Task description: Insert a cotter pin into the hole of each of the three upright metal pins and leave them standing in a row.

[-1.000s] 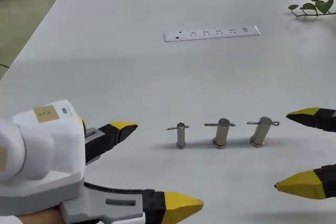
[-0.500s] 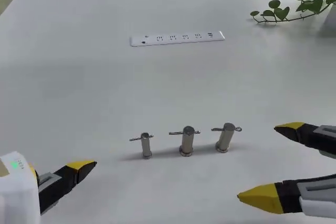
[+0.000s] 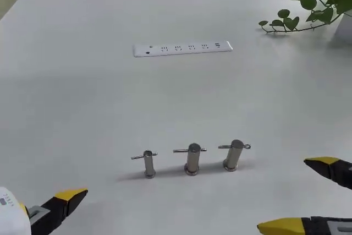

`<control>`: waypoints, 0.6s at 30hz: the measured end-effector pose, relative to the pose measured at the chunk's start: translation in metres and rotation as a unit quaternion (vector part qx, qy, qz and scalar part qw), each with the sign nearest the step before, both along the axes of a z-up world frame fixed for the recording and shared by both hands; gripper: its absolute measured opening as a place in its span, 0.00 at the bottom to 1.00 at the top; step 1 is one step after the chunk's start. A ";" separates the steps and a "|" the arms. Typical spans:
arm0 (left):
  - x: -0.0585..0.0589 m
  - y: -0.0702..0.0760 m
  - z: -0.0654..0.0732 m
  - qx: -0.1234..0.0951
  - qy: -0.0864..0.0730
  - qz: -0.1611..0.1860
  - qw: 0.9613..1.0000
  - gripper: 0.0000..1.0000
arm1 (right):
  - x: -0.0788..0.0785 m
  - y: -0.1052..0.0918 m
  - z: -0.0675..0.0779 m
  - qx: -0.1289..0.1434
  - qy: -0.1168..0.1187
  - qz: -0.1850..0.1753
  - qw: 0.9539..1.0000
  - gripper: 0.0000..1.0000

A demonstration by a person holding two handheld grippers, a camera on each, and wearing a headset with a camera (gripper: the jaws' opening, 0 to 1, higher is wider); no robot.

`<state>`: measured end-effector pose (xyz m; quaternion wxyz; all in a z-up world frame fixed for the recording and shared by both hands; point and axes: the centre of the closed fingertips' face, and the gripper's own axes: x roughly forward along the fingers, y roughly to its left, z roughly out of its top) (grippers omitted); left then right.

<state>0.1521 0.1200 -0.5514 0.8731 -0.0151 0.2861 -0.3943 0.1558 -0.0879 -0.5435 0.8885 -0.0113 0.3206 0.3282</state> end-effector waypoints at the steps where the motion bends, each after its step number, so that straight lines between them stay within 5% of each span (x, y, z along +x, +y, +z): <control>1: 0.001 -0.002 0.006 -0.007 -0.007 -0.001 1.000 0.99 | 0.000 0.000 0.000 0.000 0.001 0.000 1.000 0.98; 3: 0.006 -0.006 0.021 -0.034 -0.023 0.009 0.999 0.99 | -0.001 -0.002 -0.003 -0.005 0.010 -0.003 1.000 0.98; 6: 0.007 -0.008 0.030 -0.038 -0.031 0.009 0.999 0.99 | -0.003 -0.002 -0.005 -0.016 0.015 0.004 1.000 0.98; 13: 0.012 -0.012 0.026 -0.026 -0.033 0.008 0.999 0.99 | -0.002 0.001 0.001 -0.034 0.008 0.014 0.999 0.98; 18: 0.005 -0.007 0.018 -0.013 -0.018 0.012 1.000 0.99 | 0.000 0.001 0.004 -0.035 0.005 0.016 0.999 0.98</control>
